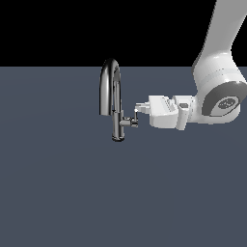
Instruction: Turn on the faucet by rotating a designated handle.
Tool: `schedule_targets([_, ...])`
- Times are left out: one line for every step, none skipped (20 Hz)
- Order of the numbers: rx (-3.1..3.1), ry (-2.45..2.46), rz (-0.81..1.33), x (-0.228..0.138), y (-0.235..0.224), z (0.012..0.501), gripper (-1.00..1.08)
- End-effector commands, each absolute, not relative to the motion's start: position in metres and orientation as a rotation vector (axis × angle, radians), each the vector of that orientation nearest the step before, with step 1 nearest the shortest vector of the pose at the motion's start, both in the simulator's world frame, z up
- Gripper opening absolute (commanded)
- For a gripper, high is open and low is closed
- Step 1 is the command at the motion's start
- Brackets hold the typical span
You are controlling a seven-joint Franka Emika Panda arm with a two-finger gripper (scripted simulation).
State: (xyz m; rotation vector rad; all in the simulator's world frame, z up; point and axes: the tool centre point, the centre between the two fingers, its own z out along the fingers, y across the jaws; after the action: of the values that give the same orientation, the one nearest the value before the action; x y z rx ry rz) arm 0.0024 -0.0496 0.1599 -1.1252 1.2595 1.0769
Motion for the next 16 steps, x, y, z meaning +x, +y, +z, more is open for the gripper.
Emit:
schedule_targets([-1.119,1.264,1.1,-0.013,-0.044,0.147,-1.0])
schedule_targets([-1.119,1.263,1.101,-0.017,-0.043,0.144,-1.0])
schedule_targets([-1.119,1.262,1.102,-0.021,-0.042,0.141,-1.0])
schedule_targets([-1.12,1.262,1.103,-0.025,-0.041,0.138,-1.0])
schedule_targets([-1.12,1.261,1.104,-0.029,-0.04,0.136,-1.0])
schedule_targets([-1.12,1.26,1.105,-0.033,-0.04,0.133,-1.0])
schedule_targets([-1.12,1.26,1.107,-0.037,-0.039,0.13,-1.0])
schedule_targets([-1.12,1.26,1.107,-0.037,-0.039,0.13,-1.0])
schedule_targets([-1.127,1.256,1.074,-0.026,-0.047,0.141,-1.0])
schedule_targets([-1.127,1.257,1.076,-0.027,-0.046,0.135,-1.0])
schedule_targets([-1.126,1.257,1.079,-0.029,-0.046,0.129,-1.0])
schedule_targets([-1.126,1.257,1.081,-0.03,-0.045,0.123,-1.0])
schedule_targets([-1.125,1.257,1.084,-0.032,-0.044,0.117,-1.0])
schedule_targets([-1.125,1.258,1.087,-0.033,-0.043,0.111,-1.0])
schedule_targets([-1.124,1.258,1.089,-0.035,-0.043,0.105,-1.0])
schedule_targets([-1.124,1.258,1.092,-0.036,-0.042,0.099,-1.0])
